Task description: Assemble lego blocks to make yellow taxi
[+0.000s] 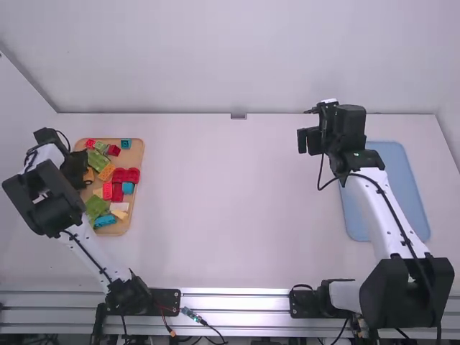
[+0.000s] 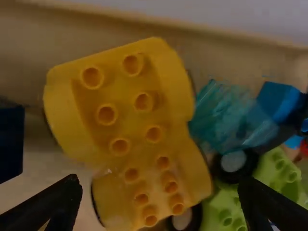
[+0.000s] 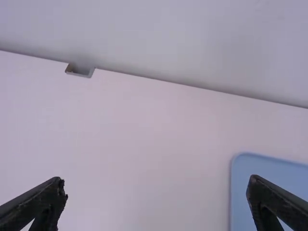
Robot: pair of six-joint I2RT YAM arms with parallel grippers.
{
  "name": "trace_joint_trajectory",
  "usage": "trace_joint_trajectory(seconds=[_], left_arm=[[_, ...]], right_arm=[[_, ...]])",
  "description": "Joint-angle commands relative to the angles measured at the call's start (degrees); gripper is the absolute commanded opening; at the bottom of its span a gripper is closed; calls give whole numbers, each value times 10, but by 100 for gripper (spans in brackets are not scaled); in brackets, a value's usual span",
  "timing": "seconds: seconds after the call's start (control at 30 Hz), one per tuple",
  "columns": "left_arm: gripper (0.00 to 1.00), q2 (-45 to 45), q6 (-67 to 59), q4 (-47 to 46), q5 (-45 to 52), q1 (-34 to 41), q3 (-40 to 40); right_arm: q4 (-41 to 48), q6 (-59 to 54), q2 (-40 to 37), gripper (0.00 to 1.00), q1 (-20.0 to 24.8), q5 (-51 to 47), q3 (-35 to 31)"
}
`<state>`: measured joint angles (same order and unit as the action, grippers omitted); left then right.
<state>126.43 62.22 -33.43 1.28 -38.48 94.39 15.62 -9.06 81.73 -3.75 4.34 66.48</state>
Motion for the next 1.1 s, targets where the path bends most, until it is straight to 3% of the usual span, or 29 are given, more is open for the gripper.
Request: trace_joint_trajectory(seconds=[0.0, 0.1, 0.17, 0.6, 1.07], left_arm=[[86, 11, 13, -4, -7, -2, -11], [89, 11, 12, -4, -7, -2, -11], [99, 11, 13, 0, -6, -2, -11], [99, 11, 6, -2, 43, 0, -11], [95, 11, 43, -22, -1, -2, -11]], right_arm=[[1, 2, 3, 99, -1, 3, 14], [1, 0, 3, 99, -1, 3, 14], [1, 0, 3, 99, -1, 3, 14], [2, 2, 3, 99, -1, 3, 14], [13, 0, 3, 99, -1, 3, 14]])
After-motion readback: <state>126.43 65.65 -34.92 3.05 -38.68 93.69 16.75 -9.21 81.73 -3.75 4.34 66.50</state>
